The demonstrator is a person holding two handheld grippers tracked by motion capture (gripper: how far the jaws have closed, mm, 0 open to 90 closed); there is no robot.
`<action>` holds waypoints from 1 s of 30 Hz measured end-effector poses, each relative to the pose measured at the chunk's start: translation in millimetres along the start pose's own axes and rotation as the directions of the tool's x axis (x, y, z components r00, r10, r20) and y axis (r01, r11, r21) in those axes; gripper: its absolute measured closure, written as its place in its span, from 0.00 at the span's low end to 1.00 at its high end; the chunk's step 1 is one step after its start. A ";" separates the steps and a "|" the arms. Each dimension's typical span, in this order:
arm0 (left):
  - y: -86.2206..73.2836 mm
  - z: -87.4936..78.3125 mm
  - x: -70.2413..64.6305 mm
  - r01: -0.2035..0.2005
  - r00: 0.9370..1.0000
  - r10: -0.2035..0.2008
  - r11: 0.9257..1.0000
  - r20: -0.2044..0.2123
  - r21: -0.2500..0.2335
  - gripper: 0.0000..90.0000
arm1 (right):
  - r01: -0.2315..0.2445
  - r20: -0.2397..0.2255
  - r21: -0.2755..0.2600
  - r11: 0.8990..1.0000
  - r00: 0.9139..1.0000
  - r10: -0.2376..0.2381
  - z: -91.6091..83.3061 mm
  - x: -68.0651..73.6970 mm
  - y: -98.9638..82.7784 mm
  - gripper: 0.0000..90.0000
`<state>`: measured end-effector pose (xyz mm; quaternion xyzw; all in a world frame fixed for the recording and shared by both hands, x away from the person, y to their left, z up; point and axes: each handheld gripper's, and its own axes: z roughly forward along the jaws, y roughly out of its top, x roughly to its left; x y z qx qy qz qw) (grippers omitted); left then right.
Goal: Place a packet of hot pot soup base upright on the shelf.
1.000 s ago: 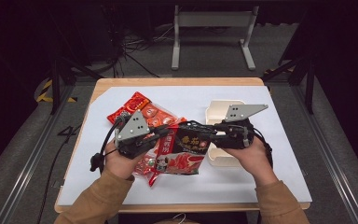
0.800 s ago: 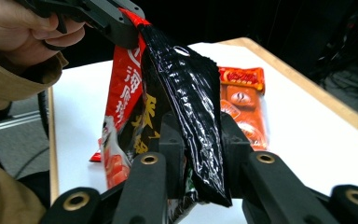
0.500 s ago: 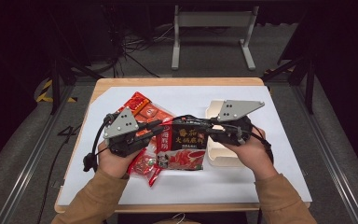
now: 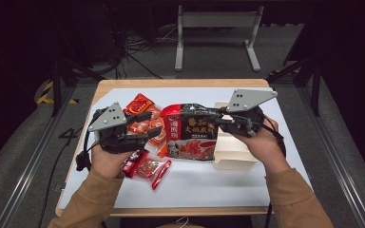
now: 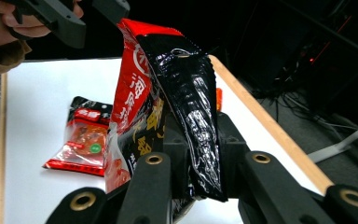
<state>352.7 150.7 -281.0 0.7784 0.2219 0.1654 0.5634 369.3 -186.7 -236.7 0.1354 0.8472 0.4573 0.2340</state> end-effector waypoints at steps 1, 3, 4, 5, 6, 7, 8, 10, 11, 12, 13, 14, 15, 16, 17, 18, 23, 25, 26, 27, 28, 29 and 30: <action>0.0 0.0 0.0 0.000 1.000 0.000 1.000 0.000 0.000 0.46 | 0.000 0.000 0.000 1.000 1.000 0.000 0.0 0.0 0.0 0.87; -1.7 -1.4 2.7 0.009 1.000 -0.009 1.000 -0.014 0.007 0.46 | 0.023 0.020 0.002 1.000 1.000 -0.023 -5.0 -5.7 4.9 0.86; -1.7 -1.4 2.7 0.009 1.000 -0.009 1.000 -0.014 0.007 0.45 | 0.023 0.020 0.002 1.000 1.000 -0.023 -5.0 -5.7 4.9 0.86; -2.9 -1.9 3.9 0.019 1.000 -0.019 1.000 -0.020 0.008 0.45 | 0.035 0.035 0.000 0.999 0.999 -0.035 -8.7 -10.8 8.2 0.86; -3.5 -2.4 4.9 0.020 1.000 -0.019 1.000 -0.023 0.011 0.45 | 0.035 0.035 0.000 0.999 0.999 -0.035 -8.7 -10.8 8.2 0.86; -4.5 -3.0 5.8 0.026 0.999 -0.026 1.000 -0.028 0.015 0.44 | 0.037 0.041 -0.001 0.999 0.998 -0.037 -10.1 -12.9 9.2 0.86; -5.3 -3.6 6.7 0.024 0.999 -0.024 1.000 -0.032 0.016 0.43 | 0.039 0.047 -0.001 0.999 0.998 -0.039 -12.0 -16.6 10.4 0.86; -6.5 -4.5 7.9 0.027 0.999 -0.026 1.000 -0.041 0.017 0.43 | 0.037 0.054 -0.001 0.999 0.998 -0.037 -13.8 -21.2 11.4 0.86; -7.3 -5.3 8.5 0.033 0.998 -0.032 0.999 -0.045 0.018 0.43 | 0.036 0.058 -0.001 0.999 0.998 -0.036 -14.8 -23.9 11.8 0.86; -8.2 -6.0 9.4 0.034 0.998 -0.033 0.999 -0.051 0.017 0.42 | 0.034 0.062 -0.001 0.999 0.997 -0.034 -15.8 -27.0 12.4 0.86; -9.0 -6.6 9.9 0.038 0.998 -0.037 0.999 -0.054 0.019 0.42 | 0.033 0.066 0.000 0.999 0.997 -0.033 -16.9 -29.9 12.9 0.86; -9.0 -6.6 9.9 0.038 0.998 -0.037 0.999 -0.054 0.019 0.42 | 0.033 0.066 0.000 0.999 0.997 -0.033 -16.9 -29.9 12.9 0.86; -9.8 -7.4 11.0 0.037 0.998 -0.036 0.999 -0.059 0.023 0.42 | 0.033 0.069 0.001 0.999 0.997 -0.033 -17.7 -32.0 13.3 0.86; -10.5 -7.9 11.4 0.043 0.997 -0.042 0.999 -0.062 0.024 0.42 | 0.033 0.073 0.001 0.999 0.997 -0.033 -18.5 -34.4 13.8 0.86; -11.1 -8.4 11.9 0.048 0.997 -0.047 0.999 -0.063 0.025 0.42 | 0.035 0.076 0.001 0.999 0.996 -0.035 -19.1 -36.3 14.3 0.86; -11.6 -8.8 12.5 0.051 0.997 -0.050 0.998 -0.066 0.023 0.42 | 0.039 0.080 0.003 0.999 0.996 -0.039 -19.6 -38.3 14.8 0.86; -12.4 -10.2 14.9 0.052 0.996 -0.050 0.998 -0.073 0.026 0.42 | 0.055 0.099 0.012 0.998 0.993 -0.056 -21.9 -48.0 17.3 0.86; -13.0 -10.1 15.5 0.059 0.996 -0.057 0.998 -0.074 0.025 0.42 | 0.072 0.109 0.018 0.997 0.991 -0.073 -22.8 -52.6 18.1 0.86; -13.3 -10.1 16.2 0.060 0.995 -0.058 0.998 -0.076 0.026 0.42 | 0.072 0.112 0.019 0.997 0.991 -0.074 -23.1 -53.9 18.1 0.86; -13.6 -10.2 16.5 0.063 0.995 -0.061 0.998 -0.076 0.026 0.42 | 0.070 0.117 0.022 0.997 0.991 -0.072 -23.6 -56.7 18.2 0.86; -13.8 -10.2 17.0 0.065 0.995 -0.063 0.998 -0.076 0.027 0.42 | 0.064 0.121 0.022 0.998 0.990 -0.066 -24.1 -59.1 17.9 0.86; -13.9 -10.3 17.5 0.066 0.995 -0.063 0.997 -0.076 0.029 0.42 | 0.061 0.125 0.020 0.998 0.990 -0.063 -24.5 -61.6 17.5 0.86; -14.0 -10.4 17.9 0.065 0.995 -0.063 0.997 -0.075 0.031 0.42 | 0.056 0.129 0.020 0.998 0.990 -0.058 -25.0 -64.0 17.1 0.86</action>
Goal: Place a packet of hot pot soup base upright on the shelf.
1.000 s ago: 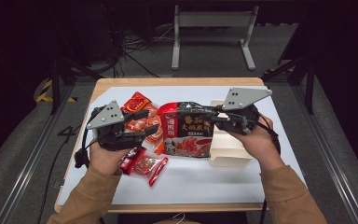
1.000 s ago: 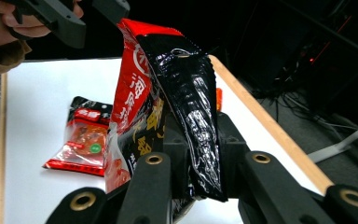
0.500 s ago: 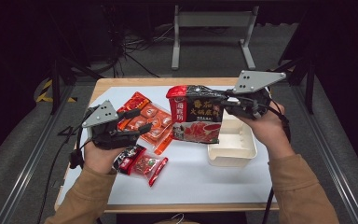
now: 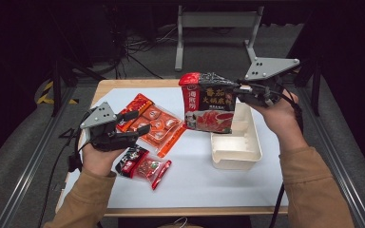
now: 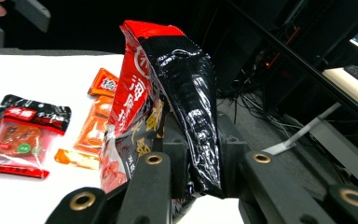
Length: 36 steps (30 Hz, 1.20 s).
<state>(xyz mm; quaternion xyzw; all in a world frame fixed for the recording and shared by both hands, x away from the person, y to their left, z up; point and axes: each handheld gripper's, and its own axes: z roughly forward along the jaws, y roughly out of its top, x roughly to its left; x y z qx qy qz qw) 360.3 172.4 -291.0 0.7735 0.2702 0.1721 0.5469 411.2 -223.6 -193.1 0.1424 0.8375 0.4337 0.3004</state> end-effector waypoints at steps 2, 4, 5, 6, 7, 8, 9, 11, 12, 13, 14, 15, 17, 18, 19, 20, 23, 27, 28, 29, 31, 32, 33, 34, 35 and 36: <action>-0.3 -0.1 0.8 -0.002 1.000 0.002 1.000 -0.003 0.001 0.42 | -0.006 0.007 -0.001 1.000 1.000 0.006 -0.5 -5.0 -1.3 0.86; -0.9 -0.3 1.3 0.000 1.000 0.000 1.000 -0.004 0.003 0.42 | -0.011 0.016 -0.003 1.000 1.000 0.011 -1.2 -9.8 -2.5 0.86; -1.4 -0.4 1.4 0.005 1.000 -0.005 1.000 -0.006 0.004 0.42 | -0.013 0.021 -0.002 1.000 1.000 0.013 -1.6 -12.2 -3.0 0.86; -1.8 -0.5 2.0 0.003 1.000 -0.003 1.000 -0.008 0.005 0.42 | -0.012 0.025 -0.002 1.000 1.000 0.012 -1.9 -14.6 -3.5 0.86; -2.3 -0.9 2.3 0.007 1.000 -0.007 1.000 -0.010 0.007 0.42 | -0.011 0.030 -0.001 1.000 0.999 0.011 -2.2 -16.9 -3.7 0.86; -2.9 -1.3 2.5 0.012 1.000 -0.012 1.000 -0.013 0.008 0.42 | -0.010 0.036 0.001 1.000 0.999 0.010 -2.5 -19.0 -3.9 0.86; -3.6 -1.9 3.3 0.011 1.000 -0.011 1.000 -0.015 0.008 0.42 | -0.005 0.042 0.000 1.000 0.999 0.005 -2.7 -21.0 -4.2 0.86; -4.7 -3.0 3.8 0.018 1.000 -0.018 1.000 -0.019 0.009 0.41 | 0.002 0.055 -0.001 1.000 0.998 -0.002 -3.0 -25.0 -5.0 0.86; -5.5 -3.8 4.4 0.019 1.000 -0.019 1.000 -0.023 0.010 0.41 | 0.005 0.057 0.000 1.000 0.998 -0.005 -3.1 -26.4 -5.3 0.86; -5.9 -4.5 4.5 0.023 0.999 -0.023 1.000 -0.024 0.012 0.41 | 0.011 0.062 -0.002 1.000 0.998 -0.011 -3.0 -28.4 -6.0 0.86; -5.9 -4.5 4.5 0.023 0.999 -0.023 1.000 -0.024 0.012 0.41 | 0.012 0.063 -0.001 1.000 0.998 -0.012 -2.9 -29.7 -6.5 0.86; -6.8 -5.3 5.1 0.023 0.999 -0.023 1.000 -0.027 0.011 0.41 | 0.012 0.063 -0.001 1.000 0.998 -0.012 -2.9 -29.7 -6.5 0.86; -8.1 -7.2 5.9 0.024 0.999 -0.023 1.000 -0.033 0.012 0.41 | 0.010 0.069 0.002 1.000 0.998 -0.010 -1.9 -33.4 -8.1 0.86; -9.0 -8.5 5.9 0.029 0.999 -0.029 0.999 -0.035 0.015 0.41 | 0.012 0.072 0.006 1.000 0.997 -0.012 -1.2 -35.7 -9.1 0.86; -10.0 -10.0 6.4 0.030 0.999 -0.030 0.999 -0.042 0.013 0.41 | 0.014 0.075 0.010 1.000 0.997 -0.015 -0.4 -37.8 -10.3 0.86; -10.0 -10.0 6.4 0.030 0.999 -0.030 0.999 -0.042 0.013 0.41 | 0.014 0.075 0.010 1.000 0.997 -0.015 -0.4 -37.8 -10.3 0.86; -12.3 -13.9 7.7 0.039 0.998 -0.038 0.999 -0.051 0.014 0.41 | 0.019 0.094 0.016 1.000 0.995 -0.020 1.5 -44.9 -14.4 0.86; -14.9 -17.3 9.7 0.052 0.997 -0.051 0.999 -0.061 0.015 0.41 | 0.035 0.121 0.021 0.999 0.992 -0.038 4.5 -54.0 -21.0 0.86; -15.6 -17.8 10.3 0.053 0.997 -0.052 0.999 -0.063 0.014 0.41 | 0.039 0.124 0.022 0.999 0.991 -0.042 5.0 -56.2 -22.5 0.86; -16.2 -18.5 10.8 0.055 0.996 -0.054 0.998 -0.065 0.014 0.41 | 0.042 0.130 0.021 0.999 0.991 -0.044 5.4 -58.3 -24.2 0.86; -17.4 -20.0 11.3 0.058 0.996 -0.057 0.998 -0.070 0.015 0.41 | 0.041 0.137 0.013 0.999 0.990 -0.042 5.6 -63.3 -28.7 0.86; -17.4 -20.0 11.3 0.058 0.996 -0.057 0.998 -0.070 0.015 0.41 | 0.041 0.137 0.009 0.999 0.990 -0.042 5.7 -64.9 -30.3 0.86; -18.7 -22.0 11.3 0.064 0.995 -0.062 0.998 -0.074 0.017 0.41 | 0.041 0.136 0.006 0.999 0.990 -0.041 5.8 -66.9 -32.5 0.86; -18.7 -22.0 11.3 0.064 0.995 -0.062 0.998 -0.074 0.017 0.41 | 0.040 0.138 0.004 0.999 0.990 -0.040 6.0 -68.6 -34.5 0.86; -19.9 -23.8 11.7 0.066 0.995 -0.064 0.998 -0.080 0.018 0.41 | 0.036 0.140 0.005 0.999 0.990 -0.036 6.2 -70.2 -36.3 0.86; -20.6 -24.5 12.0 0.066 0.994 -0.064 0.998 -0.084 0.016 0.41 | 0.035 0.139 0.005 0.999 0.990 -0.035 6.6 -71.6 -37.8 0.86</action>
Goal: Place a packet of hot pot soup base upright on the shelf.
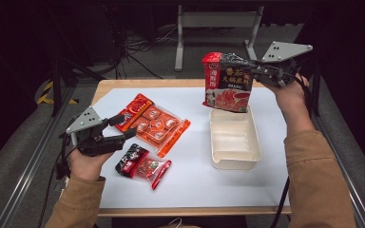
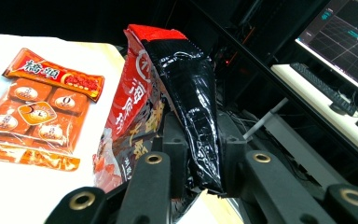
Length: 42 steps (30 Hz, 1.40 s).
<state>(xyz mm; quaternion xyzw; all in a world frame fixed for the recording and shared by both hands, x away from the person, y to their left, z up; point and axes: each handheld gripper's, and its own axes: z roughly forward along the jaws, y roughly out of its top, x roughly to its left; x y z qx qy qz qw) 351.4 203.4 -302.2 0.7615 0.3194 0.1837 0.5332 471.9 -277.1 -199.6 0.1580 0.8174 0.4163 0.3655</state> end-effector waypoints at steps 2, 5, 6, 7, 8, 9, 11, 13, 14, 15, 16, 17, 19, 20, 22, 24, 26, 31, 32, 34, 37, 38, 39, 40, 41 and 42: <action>-1.6 -1.5 0.6 0.003 1.000 -0.003 1.000 -0.004 0.000 0.40 | 0.005 -0.002 -0.001 1.000 1.000 -0.005 1.2 -1.3 -2.7 0.86; -4.1 -4.2 1.7 0.010 1.000 -0.010 1.000 -0.014 0.001 0.39 | 0.007 -0.005 0.001 1.000 1.000 -0.007 3.1 -3.2 -6.7 0.86; -4.1 -4.2 1.7 0.010 1.000 -0.010 1.000 -0.014 0.001 0.38 | 0.009 -0.007 -0.001 1.000 1.000 -0.009 4.0 -3.5 -8.6 0.86; -5.0 -5.5 2.8 0.011 1.000 -0.011 1.000 -0.015 0.001 0.38 | 0.013 -0.008 0.002 1.000 1.000 -0.013 5.0 -3.7 -10.1 0.86; -5.5 -6.0 2.9 0.016 1.000 -0.016 1.000 -0.014 0.003 0.38 | 0.014 -0.008 0.007 1.000 1.000 -0.014 5.9 -3.8 -11.2 0.86; -6.1 -6.5 3.0 0.017 1.000 -0.017 1.000 -0.016 0.003 0.38 | 0.015 -0.008 0.012 1.000 1.000 -0.015 7.2 -3.7 -12.7 0.86; -6.9 -7.7 3.3 0.019 1.000 -0.019 1.000 -0.018 0.008 0.38 | 0.022 -0.011 0.018 1.000 1.000 -0.022 9.6 -3.2 -16.2 0.86; -7.9 -8.5 3.7 0.022 1.000 -0.022 1.000 -0.021 0.008 0.38 | 0.021 -0.013 0.027 0.999 1.000 -0.021 12.2 -3.1 -20.4 0.86; -8.2 -9.0 4.1 0.019 1.000 -0.019 1.000 -0.023 0.010 0.38 | 0.021 -0.015 0.029 0.999 1.000 -0.021 13.5 -3.1 -22.6 0.86; -8.7 -9.4 4.1 0.022 1.000 -0.021 1.000 -0.022 0.011 0.38 | 0.021 -0.016 0.029 0.999 1.000 -0.021 14.8 -2.7 -24.6 0.86; -9.1 -9.7 4.1 0.025 0.999 -0.025 1.000 -0.024 0.011 0.38 | 0.021 -0.018 0.032 0.999 1.000 -0.020 16.1 -2.6 -26.4 0.86; -9.5 -10.0 4.2 0.026 0.999 -0.026 1.000 -0.025 0.011 0.38 | 0.019 -0.020 0.033 0.999 1.000 -0.018 17.3 -2.4 -28.0 0.86; -10.3 -10.5 4.8 0.026 0.999 -0.025 1.000 -0.023 0.015 0.38 | 0.019 -0.027 0.035 0.999 0.999 -0.018 19.8 -1.9 -30.8 0.86; -10.7 -10.6 5.0 0.027 0.999 -0.027 1.000 -0.024 0.015 0.38 | 0.020 -0.030 0.035 0.999 0.999 -0.019 20.9 -1.6 -32.1 0.86; -11.1 -10.8 5.2 0.030 0.999 -0.030 0.999 -0.023 0.015 0.38 | 0.019 -0.036 0.036 0.999 0.999 -0.018 23.1 -1.3 -34.5 0.86; -11.3 -10.9 5.4 0.029 0.999 -0.029 0.999 -0.024 0.017 0.38 | 0.023 -0.036 0.039 0.999 0.999 -0.021 24.7 -0.5 -36.5 0.86; -11.8 -10.6 5.6 0.031 0.999 -0.031 0.999 -0.025 0.018 0.38 | 0.023 -0.039 0.046 0.999 0.999 -0.021 25.7 -0.5 -38.5 0.86; -12.7 -9.2 5.5 0.035 0.999 -0.034 0.999 -0.023 0.022 0.38 | 0.025 -0.035 0.059 0.998 0.999 -0.023 28.1 0.5 -42.0 0.86; -12.8 -8.9 5.4 0.035 0.999 -0.035 0.999 -0.023 0.022 0.38 | 0.028 -0.033 0.060 0.998 0.999 -0.026 28.5 1.1 -42.8 0.86; -12.7 -8.8 5.9 0.032 0.999 -0.031 0.999 -0.023 0.023 0.38 | 0.034 -0.027 0.048 0.998 0.999 -0.032 28.6 1.7 -45.1 0.86; -12.7 -8.3 5.8 0.033 0.999 -0.032 0.999 -0.020 0.024 0.38 | 0.037 -0.024 0.042 0.998 0.999 -0.036 28.9 2.9 -48.5 0.85; -12.7 -8.0 5.9 0.032 0.999 -0.031 0.999 -0.020 0.025 0.38 | 0.038 -0.026 0.043 0.998 0.999 -0.036 29.1 3.4 -49.8 0.85; -12.7 -8.0 5.9 0.032 0.999 -0.031 0.999 -0.020 0.025 0.38 | 0.039 -0.026 0.045 0.998 0.999 -0.038 28.9 3.9 -51.1 0.85; -12.7 -7.7 5.8 0.035 0.999 -0.035 0.999 -0.019 0.025 0.38 | 0.039 -0.026 0.045 0.998 0.999 -0.038 28.9 3.9 -51.1 0.85; -12.6 -6.8 6.0 0.031 0.999 -0.030 0.999 -0.018 0.027 0.38 | 0.040 -0.030 0.057 0.998 0.999 -0.039 30.0 5.3 -53.5 0.85; -12.6 -6.8 6.0 0.031 0.999 -0.030 0.999 -0.018 0.027 0.38 | 0.044 -0.033 0.062 0.997 0.999 -0.042 30.9 6.2 -54.8 0.84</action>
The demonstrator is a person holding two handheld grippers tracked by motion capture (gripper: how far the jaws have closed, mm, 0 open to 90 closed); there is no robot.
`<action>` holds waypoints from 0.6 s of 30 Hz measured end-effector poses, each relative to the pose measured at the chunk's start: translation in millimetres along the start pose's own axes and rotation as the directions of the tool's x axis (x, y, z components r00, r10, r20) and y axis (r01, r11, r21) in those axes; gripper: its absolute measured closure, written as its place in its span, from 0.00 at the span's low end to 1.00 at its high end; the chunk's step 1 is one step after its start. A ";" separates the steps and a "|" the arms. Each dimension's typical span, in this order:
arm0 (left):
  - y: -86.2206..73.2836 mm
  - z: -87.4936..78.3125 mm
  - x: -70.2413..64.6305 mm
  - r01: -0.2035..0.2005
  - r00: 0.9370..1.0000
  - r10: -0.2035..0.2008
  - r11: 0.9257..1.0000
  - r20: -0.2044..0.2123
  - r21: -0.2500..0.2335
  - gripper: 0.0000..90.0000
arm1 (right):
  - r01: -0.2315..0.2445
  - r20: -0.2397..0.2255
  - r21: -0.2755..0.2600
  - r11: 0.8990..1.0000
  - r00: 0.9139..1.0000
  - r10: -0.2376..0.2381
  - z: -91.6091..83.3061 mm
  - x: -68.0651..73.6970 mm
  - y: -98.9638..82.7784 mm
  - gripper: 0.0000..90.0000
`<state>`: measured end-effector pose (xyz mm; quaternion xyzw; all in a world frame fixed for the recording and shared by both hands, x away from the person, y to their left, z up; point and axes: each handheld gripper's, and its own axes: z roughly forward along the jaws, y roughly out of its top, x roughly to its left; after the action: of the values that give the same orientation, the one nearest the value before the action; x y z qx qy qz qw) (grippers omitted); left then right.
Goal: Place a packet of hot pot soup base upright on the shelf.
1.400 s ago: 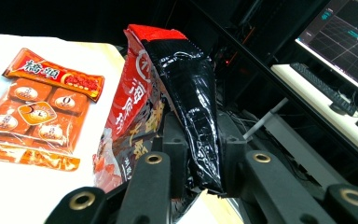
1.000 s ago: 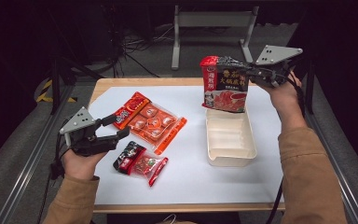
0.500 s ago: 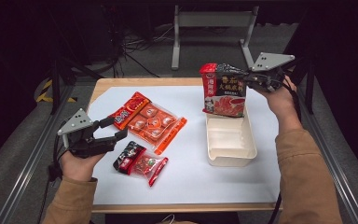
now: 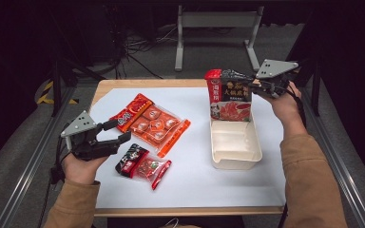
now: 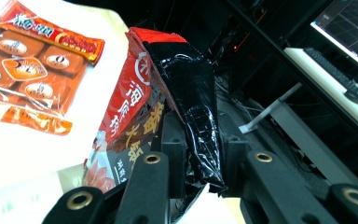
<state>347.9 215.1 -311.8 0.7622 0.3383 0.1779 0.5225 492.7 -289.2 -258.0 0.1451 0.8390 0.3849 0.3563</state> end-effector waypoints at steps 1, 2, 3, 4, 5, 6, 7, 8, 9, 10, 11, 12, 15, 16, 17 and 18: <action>0.2 0.7 -0.2 0.001 1.000 -0.001 1.000 0.003 0.003 0.38 | 0.001 -0.004 0.007 1.000 1.000 -0.001 1.7 1.8 -1.9 0.84; 0.2 0.7 -0.2 0.001 1.000 -0.001 1.000 0.003 0.003 0.37 | 0.003 -0.007 0.008 1.000 1.000 -0.003 2.6 2.9 -3.0 0.84; 0.2 1.1 -0.4 0.004 1.000 -0.004 1.000 0.004 0.005 0.37 | 0.003 -0.007 0.008 1.000 1.000 -0.003 2.6 2.9 -3.0 0.84; 0.3 1.4 -0.5 0.007 1.000 -0.007 1.000 0.004 0.005 0.37 | 0.007 -0.007 0.006 1.000 1.000 -0.007 3.7 4.5 -4.8 0.84; 0.4 1.7 -0.3 0.005 1.000 -0.005 1.000 0.004 0.005 0.37 | 0.006 -0.009 0.003 1.000 1.000 -0.006 4.6 5.6 -6.2 0.84; 0.5 2.0 -0.1 0.005 1.000 -0.005 1.000 0.005 0.007 0.37 | 0.001 -0.014 0.009 1.000 1.000 -0.001 5.7 6.6 -7.2 0.83; 0.4 2.4 0.1 0.005 1.000 -0.005 1.000 0.005 0.005 0.37 | 0.004 -0.023 0.022 1.000 1.000 -0.004 8.5 8.9 -9.9 0.83; 0.6 2.6 0.5 0.004 1.000 -0.004 1.000 0.007 0.006 0.37 | 0.004 -0.023 0.022 1.000 1.000 -0.004 8.5 8.9 -9.9 0.83; 0.5 2.8 0.6 0.007 1.000 -0.007 1.000 0.007 0.007 0.37 | 0.004 -0.025 0.025 1.000 1.000 -0.003 9.6 10.2 -11.4 0.83; 0.6 3.2 1.0 0.007 1.000 -0.007 1.000 0.007 0.005 0.37 | -0.003 -0.028 0.026 1.000 1.000 0.004 10.4 11.2 -13.0 0.83; 0.7 3.3 1.3 0.005 1.000 -0.005 1.000 0.008 0.007 0.37 | -0.008 -0.029 0.025 1.000 1.000 0.008 10.7 12.0 -15.0 0.83; 0.7 3.4 1.5 0.005 1.000 -0.005 1.000 0.009 0.009 0.37 | -0.012 -0.027 0.023 1.000 1.000 0.012 10.8 12.5 -16.2 0.82; 0.8 4.1 2.1 0.004 1.000 -0.004 1.000 0.009 0.009 0.37 | -0.041 -0.022 0.020 0.999 0.999 0.042 9.9 13.6 -22.2 0.82; 0.7 4.3 2.2 0.008 1.000 -0.008 1.000 0.011 0.007 0.37 | -0.050 -0.019 0.019 0.999 0.999 0.050 9.4 14.1 -23.4 0.81; 0.7 4.4 2.4 0.012 1.000 -0.012 1.000 0.011 0.004 0.37 | -0.056 -0.011 0.025 0.998 0.998 0.056 8.7 14.7 -25.4 0.81; 0.6 4.5 2.7 0.016 1.000 -0.016 1.000 0.012 0.001 0.37 | -0.062 -0.009 0.023 0.998 0.998 0.062 7.8 14.8 -27.3 0.81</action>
<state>352.9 213.8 -313.3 0.7608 0.3415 0.1688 0.5255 488.6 -295.4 -289.2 0.1731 0.8403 0.3867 0.3383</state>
